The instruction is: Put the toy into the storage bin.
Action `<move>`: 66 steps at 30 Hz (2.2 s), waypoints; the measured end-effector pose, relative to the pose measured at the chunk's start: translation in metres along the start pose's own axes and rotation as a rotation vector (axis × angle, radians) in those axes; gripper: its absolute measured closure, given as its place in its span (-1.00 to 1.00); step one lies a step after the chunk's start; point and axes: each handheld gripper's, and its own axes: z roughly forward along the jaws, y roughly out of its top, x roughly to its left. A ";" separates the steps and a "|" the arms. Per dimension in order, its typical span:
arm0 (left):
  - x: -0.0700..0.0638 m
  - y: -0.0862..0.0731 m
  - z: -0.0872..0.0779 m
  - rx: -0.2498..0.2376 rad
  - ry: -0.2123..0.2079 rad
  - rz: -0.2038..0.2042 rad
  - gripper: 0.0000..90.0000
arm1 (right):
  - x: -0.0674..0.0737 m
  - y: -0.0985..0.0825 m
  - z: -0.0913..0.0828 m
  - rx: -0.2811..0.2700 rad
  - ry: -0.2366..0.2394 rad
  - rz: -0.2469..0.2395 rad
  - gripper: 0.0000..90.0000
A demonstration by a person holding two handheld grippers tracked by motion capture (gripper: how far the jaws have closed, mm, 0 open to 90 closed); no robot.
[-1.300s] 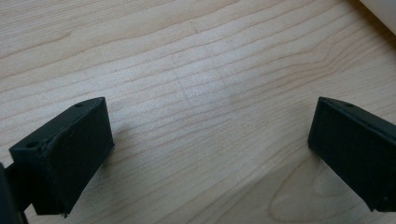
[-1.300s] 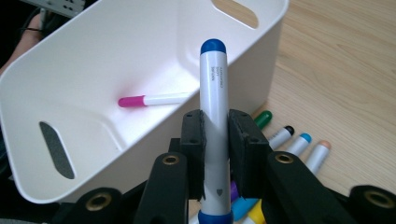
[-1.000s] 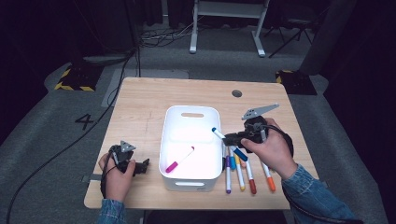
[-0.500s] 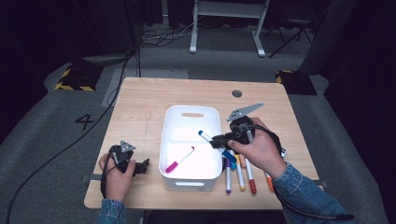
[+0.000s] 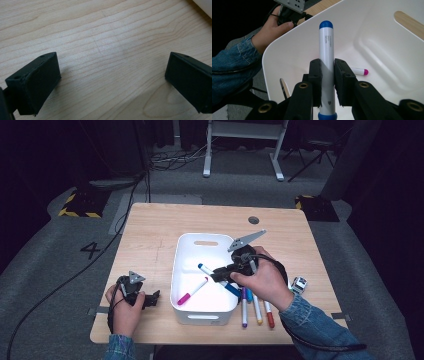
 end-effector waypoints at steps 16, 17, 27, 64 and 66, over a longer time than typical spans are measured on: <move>0.000 0.000 0.000 0.003 -0.003 -0.002 -1.00 | 0.005 -0.004 0.020 0.038 0.050 -0.012 0.71; 0.000 0.000 0.000 0.003 -0.003 -0.001 -1.00 | 0.005 -0.004 0.020 0.038 0.050 -0.012 0.71; 0.000 0.000 0.000 0.003 -0.003 -0.001 -1.00 | 0.004 -0.008 0.027 0.074 0.052 -0.013 0.71; 0.000 0.000 0.000 0.003 -0.004 -0.001 -1.00 | 0.005 -0.022 0.056 0.143 0.003 -0.064 0.30; 0.000 0.000 0.000 0.003 -0.004 -0.001 -1.00 | 0.005 -0.022 0.054 0.140 -0.013 -0.061 0.23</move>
